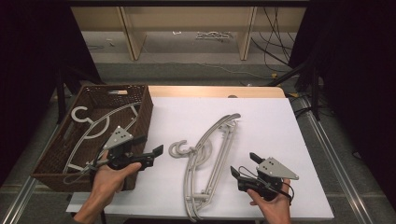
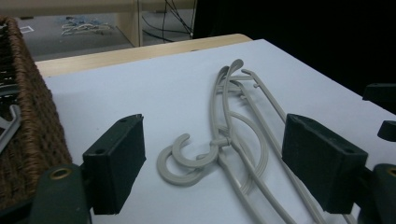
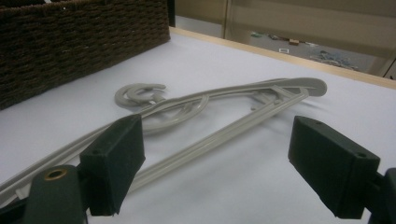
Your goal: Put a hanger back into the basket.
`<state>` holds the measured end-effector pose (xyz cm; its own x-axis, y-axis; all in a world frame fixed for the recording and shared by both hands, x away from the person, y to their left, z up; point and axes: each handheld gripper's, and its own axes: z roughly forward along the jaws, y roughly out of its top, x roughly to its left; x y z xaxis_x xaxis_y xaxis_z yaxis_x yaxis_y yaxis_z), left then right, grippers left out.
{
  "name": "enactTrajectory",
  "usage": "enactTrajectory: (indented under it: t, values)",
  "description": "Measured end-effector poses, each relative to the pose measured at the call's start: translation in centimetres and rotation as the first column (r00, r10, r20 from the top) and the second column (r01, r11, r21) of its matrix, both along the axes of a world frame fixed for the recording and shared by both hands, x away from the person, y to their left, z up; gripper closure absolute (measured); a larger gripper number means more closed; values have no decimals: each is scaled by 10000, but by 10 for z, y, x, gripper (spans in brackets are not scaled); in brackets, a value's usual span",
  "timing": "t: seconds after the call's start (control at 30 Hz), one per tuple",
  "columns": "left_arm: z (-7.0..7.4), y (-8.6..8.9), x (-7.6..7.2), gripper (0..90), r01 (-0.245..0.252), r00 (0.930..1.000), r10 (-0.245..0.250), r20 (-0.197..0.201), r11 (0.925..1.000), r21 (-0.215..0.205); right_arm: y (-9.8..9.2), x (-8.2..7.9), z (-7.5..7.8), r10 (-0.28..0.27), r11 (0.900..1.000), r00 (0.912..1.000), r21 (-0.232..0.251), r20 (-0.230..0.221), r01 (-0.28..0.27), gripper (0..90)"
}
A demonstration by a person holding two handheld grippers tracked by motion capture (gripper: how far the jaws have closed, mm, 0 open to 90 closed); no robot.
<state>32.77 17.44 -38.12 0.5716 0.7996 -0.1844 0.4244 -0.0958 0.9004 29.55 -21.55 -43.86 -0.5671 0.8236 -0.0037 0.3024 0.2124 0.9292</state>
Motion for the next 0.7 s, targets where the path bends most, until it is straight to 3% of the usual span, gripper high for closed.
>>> enactTrajectory:
  t: [0.07,0.27,0.33,0.43,0.47,0.7]
  values:
    - [-5,-3,-2,209,15,10000,-14,67,9999,-149,0,0,0,-46,10000,10000,67,36,46,194]
    - [-21,-10,-6,190,-31,10000,31,-9,10000,21,-3,0,0,-31,10000,10000,73,14,31,194]
    - [-30,-16,-7,188,364,9993,-363,-66,9992,163,-2,0,0,-13,10000,10000,94,9,12,194]
    - [-39,-23,-9,181,472,9987,-467,-182,9984,318,-2,1,0,91,9998,9995,157,308,-96,194]
    - [-41,-25,-9,181,595,9981,-589,-173,9977,327,-3,0,0,57,9999,10000,98,77,-58,193]
    - [-51,-32,-16,180,581,9980,-585,252,9982,167,-6,-6,1,-73,9996,10000,257,59,72,192]
